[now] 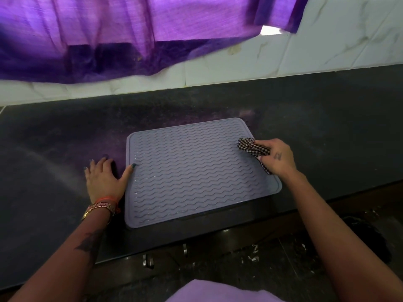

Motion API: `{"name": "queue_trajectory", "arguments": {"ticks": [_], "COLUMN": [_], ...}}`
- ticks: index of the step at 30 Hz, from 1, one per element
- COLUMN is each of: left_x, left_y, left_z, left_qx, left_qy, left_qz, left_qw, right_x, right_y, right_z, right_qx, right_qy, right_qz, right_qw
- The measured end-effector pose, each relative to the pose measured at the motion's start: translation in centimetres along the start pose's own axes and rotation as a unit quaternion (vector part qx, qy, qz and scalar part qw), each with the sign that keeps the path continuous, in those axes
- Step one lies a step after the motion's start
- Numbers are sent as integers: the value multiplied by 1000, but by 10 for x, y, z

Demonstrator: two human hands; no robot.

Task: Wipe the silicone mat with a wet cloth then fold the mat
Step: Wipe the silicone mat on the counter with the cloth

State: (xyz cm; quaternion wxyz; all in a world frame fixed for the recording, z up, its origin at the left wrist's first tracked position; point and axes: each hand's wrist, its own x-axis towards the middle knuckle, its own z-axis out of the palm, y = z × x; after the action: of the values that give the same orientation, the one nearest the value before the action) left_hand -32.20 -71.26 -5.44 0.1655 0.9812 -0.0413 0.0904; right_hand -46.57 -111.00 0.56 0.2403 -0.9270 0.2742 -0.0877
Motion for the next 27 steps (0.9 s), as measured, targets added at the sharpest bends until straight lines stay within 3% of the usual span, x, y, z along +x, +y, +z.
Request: {"name": "queue_trajectory", "arguments": {"ticks": [5, 8, 10, 12, 16, 18, 20, 22, 25, 27], "left_x": [0, 1, 0, 1, 0, 0, 0, 0, 1, 1], "left_y": [0, -2, -2, -1, 1, 1, 0, -1, -3, -3], "left_z": [1, 2, 2, 2, 0, -1, 0, 1, 2, 2], "left_qx": [-7, -16, -20, -25, -26, -30, -27, -30, -31, -32], "left_qy": [6, 7, 13, 16, 13, 13, 10, 11, 11, 11], "left_qz": [1, 4, 8, 8, 12, 12, 13, 15, 14, 15], "left_qw": [1000, 1000, 1000, 1000, 1000, 999, 1000, 999, 999, 999], "right_x": [-7, 6, 11, 5, -10, -8, -5, -11, -26, -29], "right_y": [-11, -8, 0, 3, 2, 2, 3, 4, 4, 3], "right_z": [25, 9, -6, -8, 10, 5, -5, -6, 6, 11], "right_qx": [-125, 5, 92, 62, -49, -12, 105, 145, 16, -9], "right_qy": [-14, -45, -11, 19, -15, -30, -40, -14, 8, -1], "right_qz": [-2, 36, 92, 96, 2, 17, 77, 98, 45, 25], "right_qw": [992, 998, 991, 993, 999, 999, 991, 984, 999, 1000]}}
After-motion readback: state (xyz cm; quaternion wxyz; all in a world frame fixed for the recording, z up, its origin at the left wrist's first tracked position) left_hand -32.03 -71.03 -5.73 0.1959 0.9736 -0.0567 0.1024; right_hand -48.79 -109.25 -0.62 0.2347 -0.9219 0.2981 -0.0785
